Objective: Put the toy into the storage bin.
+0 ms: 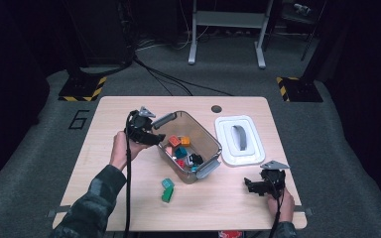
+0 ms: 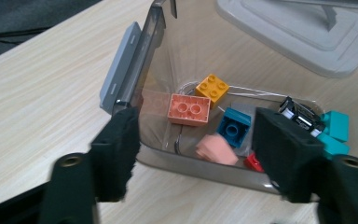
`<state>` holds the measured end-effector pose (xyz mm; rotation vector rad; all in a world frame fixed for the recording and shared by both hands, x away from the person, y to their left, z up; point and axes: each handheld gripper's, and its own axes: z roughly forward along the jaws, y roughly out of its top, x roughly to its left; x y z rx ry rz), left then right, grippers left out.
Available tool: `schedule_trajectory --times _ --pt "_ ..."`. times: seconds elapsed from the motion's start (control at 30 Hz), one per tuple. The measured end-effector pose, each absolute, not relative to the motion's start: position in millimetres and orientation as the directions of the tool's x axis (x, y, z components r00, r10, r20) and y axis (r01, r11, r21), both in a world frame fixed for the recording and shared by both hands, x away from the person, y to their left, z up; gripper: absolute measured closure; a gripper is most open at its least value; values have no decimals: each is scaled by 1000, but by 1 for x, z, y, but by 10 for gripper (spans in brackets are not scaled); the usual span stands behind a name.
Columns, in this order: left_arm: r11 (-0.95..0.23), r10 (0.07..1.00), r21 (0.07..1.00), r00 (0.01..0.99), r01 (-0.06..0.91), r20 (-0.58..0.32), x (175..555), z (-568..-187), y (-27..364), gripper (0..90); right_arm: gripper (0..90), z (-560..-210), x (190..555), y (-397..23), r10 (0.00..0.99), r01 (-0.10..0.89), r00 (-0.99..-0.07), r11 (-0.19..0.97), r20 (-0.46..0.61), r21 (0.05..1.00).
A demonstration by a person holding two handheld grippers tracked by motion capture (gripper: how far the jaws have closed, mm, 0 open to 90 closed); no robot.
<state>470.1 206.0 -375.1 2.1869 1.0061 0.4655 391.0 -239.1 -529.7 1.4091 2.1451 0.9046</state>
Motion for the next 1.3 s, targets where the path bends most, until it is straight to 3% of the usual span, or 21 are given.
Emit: schedule_trajectory --times 0.23,0.63,0.83,1.07,1.2,1.3 --pt "-454 775 740 630 497 52 440 -371 218 158 0 -530 391 -239 916 645 -400 276 7 713" --pt "-423 792 738 610 527 18 398 -404 241 111 0 -530 391 -239 916 645 -400 276 7 713" --pt "-403 801 708 598 580 -34 384 -431 237 73 0 -530 391 -239 916 645 -400 276 7 713" --pt "-443 784 670 620 596 -34 364 -463 215 21 0 -530 391 -239 916 645 -400 276 8 713" --pt "-453 778 660 627 600 -36 354 -476 205 25 0 -530 391 -239 916 645 -400 276 7 712" --pt "-468 770 643 637 606 -40 349 -484 196 82 0 -530 391 -239 916 645 -400 276 7 712"
